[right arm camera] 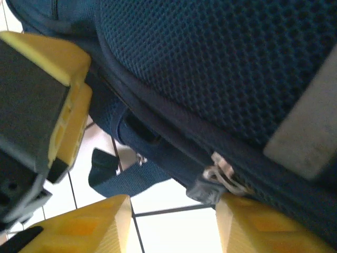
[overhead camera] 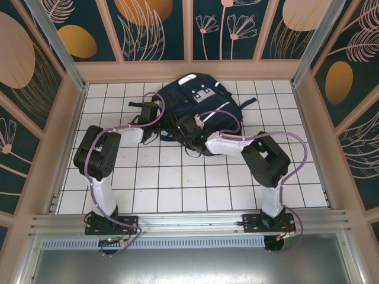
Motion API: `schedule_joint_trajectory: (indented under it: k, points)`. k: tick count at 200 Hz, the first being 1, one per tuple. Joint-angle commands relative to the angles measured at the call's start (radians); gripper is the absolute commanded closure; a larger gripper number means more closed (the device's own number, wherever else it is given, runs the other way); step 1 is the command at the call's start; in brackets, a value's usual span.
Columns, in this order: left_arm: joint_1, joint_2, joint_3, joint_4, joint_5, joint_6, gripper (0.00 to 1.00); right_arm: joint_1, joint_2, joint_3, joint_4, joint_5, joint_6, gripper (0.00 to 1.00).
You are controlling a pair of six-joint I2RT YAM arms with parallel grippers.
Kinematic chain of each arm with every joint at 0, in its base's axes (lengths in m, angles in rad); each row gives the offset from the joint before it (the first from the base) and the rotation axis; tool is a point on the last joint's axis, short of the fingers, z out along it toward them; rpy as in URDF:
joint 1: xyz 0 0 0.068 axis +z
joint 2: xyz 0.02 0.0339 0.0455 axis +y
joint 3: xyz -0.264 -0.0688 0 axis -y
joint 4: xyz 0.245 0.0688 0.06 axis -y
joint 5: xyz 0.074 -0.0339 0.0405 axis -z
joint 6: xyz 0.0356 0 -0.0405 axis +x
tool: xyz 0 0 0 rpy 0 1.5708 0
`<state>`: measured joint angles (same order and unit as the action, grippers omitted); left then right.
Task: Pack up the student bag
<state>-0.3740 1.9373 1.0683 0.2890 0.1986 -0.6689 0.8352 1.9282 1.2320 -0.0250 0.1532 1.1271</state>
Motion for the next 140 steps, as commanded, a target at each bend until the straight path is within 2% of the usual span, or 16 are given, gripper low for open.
schedule_joint_trajectory:
  k: [1, 34, 62, 83, 97, 107, 117, 130, 140]
  points:
    - [0.0, 0.034, -0.018, 0.047, 0.017, -0.012, 0.47, -0.036, 0.044, 0.083, -0.029, 0.093, -0.001, 0.59]
    - [0.01, 0.042, -0.021, 0.052, 0.032, -0.015, 0.48, -0.037, 0.03, 0.051, -0.051, 0.167, 0.034, 0.6]
    - [0.015, 0.038, -0.015, 0.048, 0.029, -0.005, 0.49, -0.036, 0.018, -0.002, -0.057, 0.235, 0.104, 0.46]
    - [0.015, 0.035, -0.008, 0.033, 0.016, 0.004, 0.49, -0.049, 0.004, -0.04, -0.037, 0.239, 0.148, 0.43]
    - [0.016, 0.041, -0.004, 0.033, 0.013, 0.003, 0.49, -0.057, -0.021, -0.084, -0.006, 0.245, 0.182, 0.45]
    - [0.018, 0.049, -0.001, 0.033, 0.011, 0.001, 0.49, -0.063, -0.039, -0.112, 0.014, 0.253, 0.195, 0.49]
    - [0.02, 0.059, 0.006, 0.029, 0.01, 0.001, 0.49, -0.067, -0.056, -0.132, 0.033, 0.26, 0.193, 0.6]
    - [0.026, 0.073, 0.02, 0.02, 0.013, -0.002, 0.49, -0.074, -0.074, -0.141, 0.041, 0.259, 0.173, 0.89]
    - [0.034, 0.082, 0.032, 0.016, 0.018, -0.004, 0.49, -0.079, -0.083, -0.139, 0.045, 0.245, 0.134, 0.99]
